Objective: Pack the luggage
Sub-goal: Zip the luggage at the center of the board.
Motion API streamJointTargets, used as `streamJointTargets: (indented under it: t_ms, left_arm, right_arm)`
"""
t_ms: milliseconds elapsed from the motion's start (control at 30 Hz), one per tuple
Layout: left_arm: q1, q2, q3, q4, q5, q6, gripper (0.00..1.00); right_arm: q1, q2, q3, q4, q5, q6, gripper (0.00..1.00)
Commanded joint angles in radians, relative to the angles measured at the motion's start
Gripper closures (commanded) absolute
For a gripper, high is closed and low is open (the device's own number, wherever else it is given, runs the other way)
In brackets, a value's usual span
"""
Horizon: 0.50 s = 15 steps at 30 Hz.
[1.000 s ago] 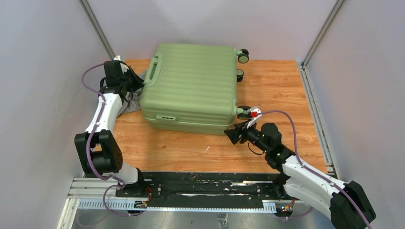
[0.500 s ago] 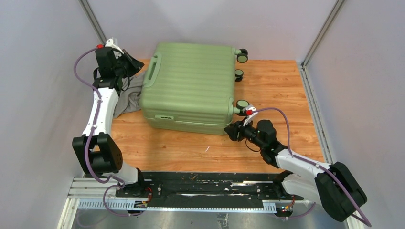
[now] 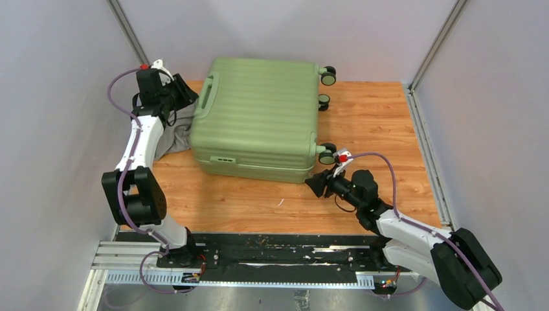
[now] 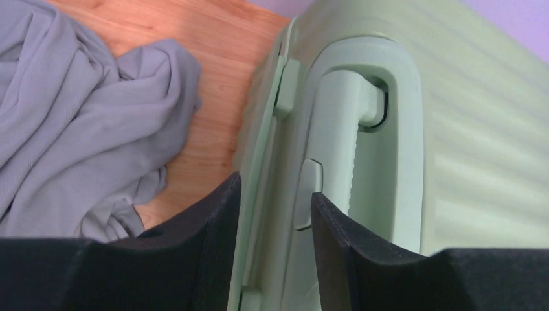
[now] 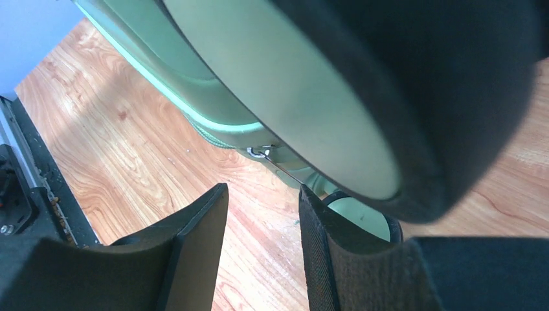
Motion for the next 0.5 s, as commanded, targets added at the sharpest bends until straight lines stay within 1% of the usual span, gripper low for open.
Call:
streamJointTargets:
  t_ms: [0,100,333,467]
  left_arm:
    - [0.006,0.059,-0.027,-0.011,-0.027,0.045,0.52]
    - [0.006,0.086,-0.053,0.003,-0.024,0.033,0.52]
    - [-0.008,0.136,-0.082,0.044,0.048,0.033,0.5]
    - [-0.014,0.171,-0.086,0.071,0.14,0.023,0.46]
  right_arm:
    - [-0.002,-0.044,-0.018,-0.009,-0.009,0.021,0.52]
    - [-0.002,-0.065,-0.019,-0.028,-0.013,0.025,0.53]
    - [-0.002,-0.068,-0.024,-0.03,-0.01,0.035,0.53]
    - [-0.001,-0.055,-0.025,-0.026,-0.017,0.036,0.55]
